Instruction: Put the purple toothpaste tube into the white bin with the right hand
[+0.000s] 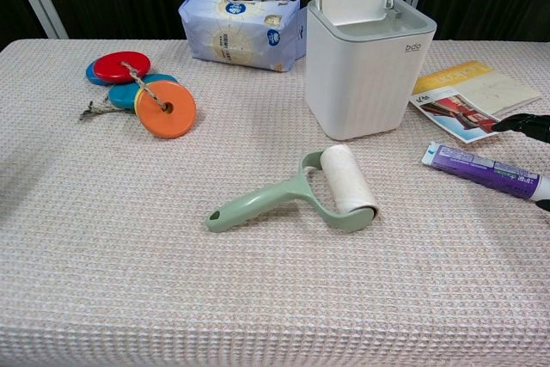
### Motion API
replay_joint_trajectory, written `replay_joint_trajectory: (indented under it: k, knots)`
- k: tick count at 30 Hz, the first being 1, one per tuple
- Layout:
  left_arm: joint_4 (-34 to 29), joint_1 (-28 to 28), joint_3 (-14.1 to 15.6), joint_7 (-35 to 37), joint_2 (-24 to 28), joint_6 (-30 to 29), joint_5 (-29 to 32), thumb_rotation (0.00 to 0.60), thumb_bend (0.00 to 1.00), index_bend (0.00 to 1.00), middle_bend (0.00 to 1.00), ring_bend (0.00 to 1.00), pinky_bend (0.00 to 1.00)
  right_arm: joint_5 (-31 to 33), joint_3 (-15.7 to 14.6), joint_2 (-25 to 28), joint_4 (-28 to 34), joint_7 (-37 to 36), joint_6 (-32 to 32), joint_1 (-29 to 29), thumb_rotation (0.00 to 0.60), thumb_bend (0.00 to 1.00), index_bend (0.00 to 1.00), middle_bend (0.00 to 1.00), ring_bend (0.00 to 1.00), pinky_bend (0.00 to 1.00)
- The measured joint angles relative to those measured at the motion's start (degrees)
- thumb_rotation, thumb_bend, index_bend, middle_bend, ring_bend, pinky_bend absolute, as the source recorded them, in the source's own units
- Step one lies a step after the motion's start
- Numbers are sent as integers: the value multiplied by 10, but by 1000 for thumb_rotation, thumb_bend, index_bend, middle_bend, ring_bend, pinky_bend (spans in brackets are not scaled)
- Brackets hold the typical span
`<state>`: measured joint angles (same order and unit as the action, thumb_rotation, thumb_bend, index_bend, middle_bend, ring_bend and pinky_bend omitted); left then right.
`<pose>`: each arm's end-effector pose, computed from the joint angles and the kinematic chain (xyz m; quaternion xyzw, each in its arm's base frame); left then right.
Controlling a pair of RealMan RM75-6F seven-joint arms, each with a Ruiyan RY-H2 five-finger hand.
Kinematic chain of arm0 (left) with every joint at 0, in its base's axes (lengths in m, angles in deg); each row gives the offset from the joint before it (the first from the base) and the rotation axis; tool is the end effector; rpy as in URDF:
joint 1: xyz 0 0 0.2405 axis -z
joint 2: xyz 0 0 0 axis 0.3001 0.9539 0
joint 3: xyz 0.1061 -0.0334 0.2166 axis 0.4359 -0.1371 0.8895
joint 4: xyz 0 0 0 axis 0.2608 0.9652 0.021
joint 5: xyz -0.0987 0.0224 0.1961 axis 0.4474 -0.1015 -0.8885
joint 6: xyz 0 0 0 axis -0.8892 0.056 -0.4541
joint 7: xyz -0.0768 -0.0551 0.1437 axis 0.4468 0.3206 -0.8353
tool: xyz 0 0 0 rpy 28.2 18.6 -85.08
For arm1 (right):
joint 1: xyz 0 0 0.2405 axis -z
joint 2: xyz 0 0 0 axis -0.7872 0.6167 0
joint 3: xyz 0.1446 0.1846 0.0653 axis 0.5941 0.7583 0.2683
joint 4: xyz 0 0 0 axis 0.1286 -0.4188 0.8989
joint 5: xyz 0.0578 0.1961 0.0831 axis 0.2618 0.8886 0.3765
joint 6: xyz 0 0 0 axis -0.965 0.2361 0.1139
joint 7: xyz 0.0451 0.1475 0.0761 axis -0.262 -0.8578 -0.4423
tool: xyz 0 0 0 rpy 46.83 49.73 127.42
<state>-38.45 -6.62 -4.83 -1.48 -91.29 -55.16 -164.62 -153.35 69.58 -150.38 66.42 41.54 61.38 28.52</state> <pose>-0.2875 0.2365 0.1267 -0.6316 -0.3884 -0.3866 0.5484 -0.2840 -0.2750 0.0132 0.7304 -0.4275 0.2328 0.4791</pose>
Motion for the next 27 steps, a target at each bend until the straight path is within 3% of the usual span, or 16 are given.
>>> replay_joint_trajectory:
  k: [7,13,27]
  knots:
    - [-1,-1,0,0,1,-2,0,600,23,170,138,85,219,0,0,-1,0,5,3,1,600,242,0,54,18,8]
    - [-1,-1,0,1,1,-1,-1,600,23,171,137,84,219,10,-1,-5,1,19,4,2,600,242,0,222,115,29]
    - [-1,-3,1,3,2,-4,-4,600,23,173,137,85,219,26,14,-37,-5,37,4,-10,600,252,0,226,114,29]
